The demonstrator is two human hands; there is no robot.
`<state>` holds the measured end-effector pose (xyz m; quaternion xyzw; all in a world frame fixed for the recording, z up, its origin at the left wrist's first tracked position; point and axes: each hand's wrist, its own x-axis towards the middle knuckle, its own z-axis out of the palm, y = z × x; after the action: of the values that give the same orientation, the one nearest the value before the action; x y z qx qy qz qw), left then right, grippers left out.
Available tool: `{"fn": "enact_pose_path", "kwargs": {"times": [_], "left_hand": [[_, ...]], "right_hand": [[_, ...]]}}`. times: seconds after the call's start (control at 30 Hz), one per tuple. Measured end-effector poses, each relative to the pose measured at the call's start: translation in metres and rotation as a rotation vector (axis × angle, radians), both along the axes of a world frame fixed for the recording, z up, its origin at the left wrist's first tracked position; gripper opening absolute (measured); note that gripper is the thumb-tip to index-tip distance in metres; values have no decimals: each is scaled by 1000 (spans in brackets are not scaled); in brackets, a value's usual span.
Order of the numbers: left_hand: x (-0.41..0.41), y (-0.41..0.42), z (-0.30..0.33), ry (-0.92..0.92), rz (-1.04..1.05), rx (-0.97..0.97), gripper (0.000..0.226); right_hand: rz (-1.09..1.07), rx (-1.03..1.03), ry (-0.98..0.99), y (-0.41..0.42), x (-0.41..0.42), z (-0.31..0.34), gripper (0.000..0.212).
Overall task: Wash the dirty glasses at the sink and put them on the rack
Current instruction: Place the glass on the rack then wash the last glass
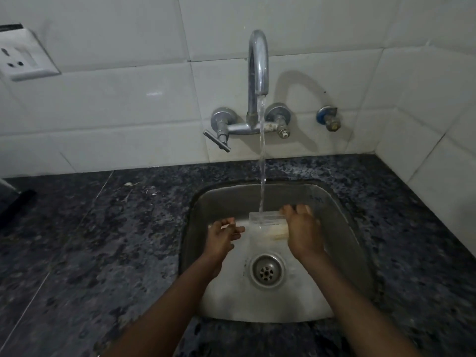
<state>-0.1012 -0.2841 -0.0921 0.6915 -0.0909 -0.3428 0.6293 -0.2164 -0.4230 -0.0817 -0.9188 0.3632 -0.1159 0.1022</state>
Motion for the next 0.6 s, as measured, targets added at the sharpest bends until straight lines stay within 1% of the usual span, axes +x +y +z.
{"fn": "enact_pose_path", "kwargs": {"times": [0.07, 0.17, 0.2, 0.23, 0.27, 0.37, 0.43, 0.5, 0.53, 0.6], "left_hand": [[0, -3, -1, 20, -27, 16, 12], [-1, -6, 0, 48, -72, 40, 17], [-2, -7, 0, 60, -90, 45, 19], [-3, -8, 2, 77, -112, 52, 21], [-4, -9, 6, 101, -139, 55, 25], [-6, -12, 14, 196, -258, 25, 31], [-9, -14, 20, 247, -340, -40, 27], [-14, -19, 26, 240, -406, -110, 26], [-16, -21, 28, 215, -429, -130, 29], [-18, -23, 29, 114, -486, -138, 42]], "right_hand": [[26, -123, 42, -2, -1, 6, 35], [100, -353, -10, -9, 0, 0, 39], [122, -433, -34, -12, 1, -3, 36], [151, -494, -43, -13, 1, -5, 30], [169, -527, -42, -14, 1, -3, 26], [183, -557, -63, -18, 3, -2, 33], [157, -486, -61, -16, 2, 2, 29], [142, -317, -91, -15, 4, 2, 38], [152, -209, -103, -15, 5, 2, 45], [185, 8, -129, -18, 6, -2, 49]]}}
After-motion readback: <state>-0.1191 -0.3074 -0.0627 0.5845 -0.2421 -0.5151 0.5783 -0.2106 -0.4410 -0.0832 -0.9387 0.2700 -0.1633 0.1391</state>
